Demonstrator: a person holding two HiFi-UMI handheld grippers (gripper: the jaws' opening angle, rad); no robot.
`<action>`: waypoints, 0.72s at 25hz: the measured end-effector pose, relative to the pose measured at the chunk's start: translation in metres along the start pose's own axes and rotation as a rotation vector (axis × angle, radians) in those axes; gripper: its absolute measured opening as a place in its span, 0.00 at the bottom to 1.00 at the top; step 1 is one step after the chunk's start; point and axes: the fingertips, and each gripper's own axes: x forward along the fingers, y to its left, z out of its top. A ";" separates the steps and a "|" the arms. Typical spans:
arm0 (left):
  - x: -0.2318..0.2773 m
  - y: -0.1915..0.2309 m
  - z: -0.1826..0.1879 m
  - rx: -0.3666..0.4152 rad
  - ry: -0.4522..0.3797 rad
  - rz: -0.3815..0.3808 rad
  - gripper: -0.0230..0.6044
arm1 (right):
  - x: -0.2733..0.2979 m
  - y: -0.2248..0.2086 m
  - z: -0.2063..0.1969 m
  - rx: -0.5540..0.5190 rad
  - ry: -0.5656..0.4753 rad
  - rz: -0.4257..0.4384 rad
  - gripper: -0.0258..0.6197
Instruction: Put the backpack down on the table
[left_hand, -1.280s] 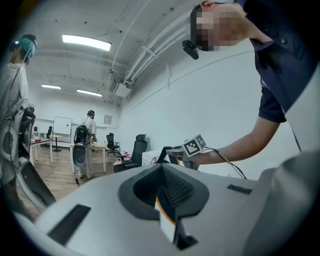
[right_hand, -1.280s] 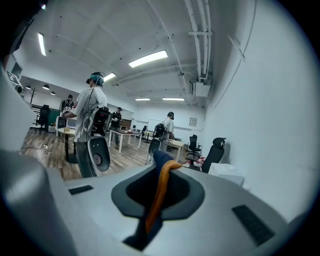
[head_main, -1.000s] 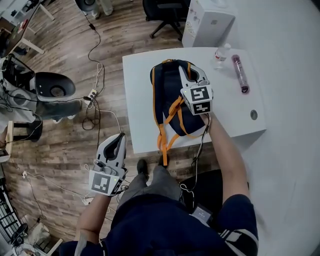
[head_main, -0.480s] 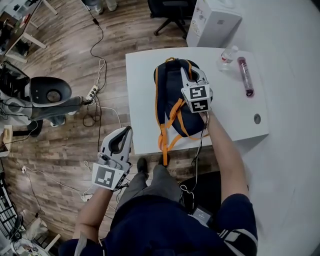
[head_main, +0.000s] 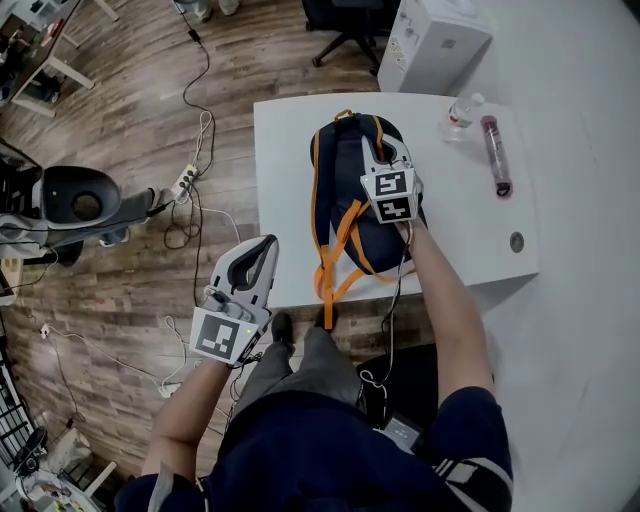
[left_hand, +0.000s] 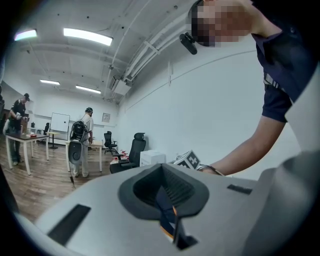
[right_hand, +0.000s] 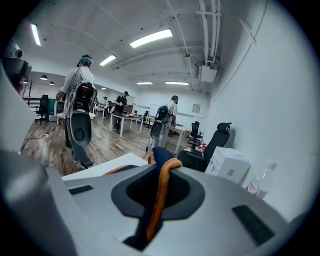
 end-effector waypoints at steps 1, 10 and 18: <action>0.001 0.000 0.000 -0.001 0.000 -0.001 0.04 | 0.002 0.001 -0.002 0.001 0.011 0.000 0.06; 0.006 0.002 -0.007 0.023 0.008 -0.009 0.04 | 0.022 -0.001 -0.017 -0.011 0.099 0.006 0.06; 0.012 0.003 -0.014 0.020 0.016 -0.004 0.04 | 0.032 -0.002 -0.034 0.007 0.130 0.014 0.06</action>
